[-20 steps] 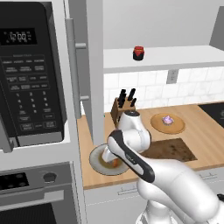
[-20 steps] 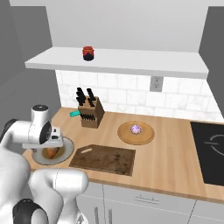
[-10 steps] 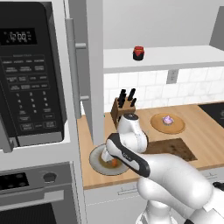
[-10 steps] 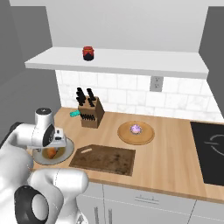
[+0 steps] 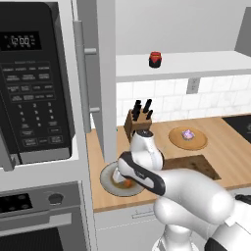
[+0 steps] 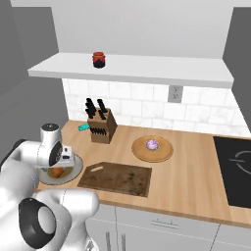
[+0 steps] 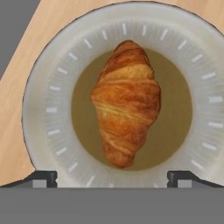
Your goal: From the different types of pastries on the counter, select a croissant and place it on the cutting board. Then retrieve a jar of jam from the cabinet and place it alongside the croissant on the cutting board.
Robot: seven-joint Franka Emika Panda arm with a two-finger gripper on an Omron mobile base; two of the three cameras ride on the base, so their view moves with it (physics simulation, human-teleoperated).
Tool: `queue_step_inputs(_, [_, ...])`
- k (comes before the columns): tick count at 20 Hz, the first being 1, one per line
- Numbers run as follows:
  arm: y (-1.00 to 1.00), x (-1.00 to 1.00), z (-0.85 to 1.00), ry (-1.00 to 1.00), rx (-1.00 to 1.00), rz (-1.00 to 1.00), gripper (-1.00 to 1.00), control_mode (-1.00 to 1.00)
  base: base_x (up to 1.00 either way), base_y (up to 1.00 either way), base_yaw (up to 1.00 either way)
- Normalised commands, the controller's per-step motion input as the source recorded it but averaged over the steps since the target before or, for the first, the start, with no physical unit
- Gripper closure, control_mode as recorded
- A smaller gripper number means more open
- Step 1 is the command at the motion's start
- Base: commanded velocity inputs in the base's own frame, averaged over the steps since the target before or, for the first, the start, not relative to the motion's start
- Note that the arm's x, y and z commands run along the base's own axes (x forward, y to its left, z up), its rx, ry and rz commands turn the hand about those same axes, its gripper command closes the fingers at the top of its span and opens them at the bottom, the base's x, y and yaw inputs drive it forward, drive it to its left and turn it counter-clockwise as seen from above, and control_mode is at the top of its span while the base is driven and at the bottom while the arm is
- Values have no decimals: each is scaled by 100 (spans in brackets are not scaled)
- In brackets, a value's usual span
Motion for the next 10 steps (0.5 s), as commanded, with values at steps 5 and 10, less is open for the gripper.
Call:
queue_step_inputs(5, [13, 12, -7, 0, 0, -3, -100, -100, 0, 0, 0])
queue_step_inputs(10, [5, 18, 0, 0, 0, -3, -100, -100, 0, 0, 0])
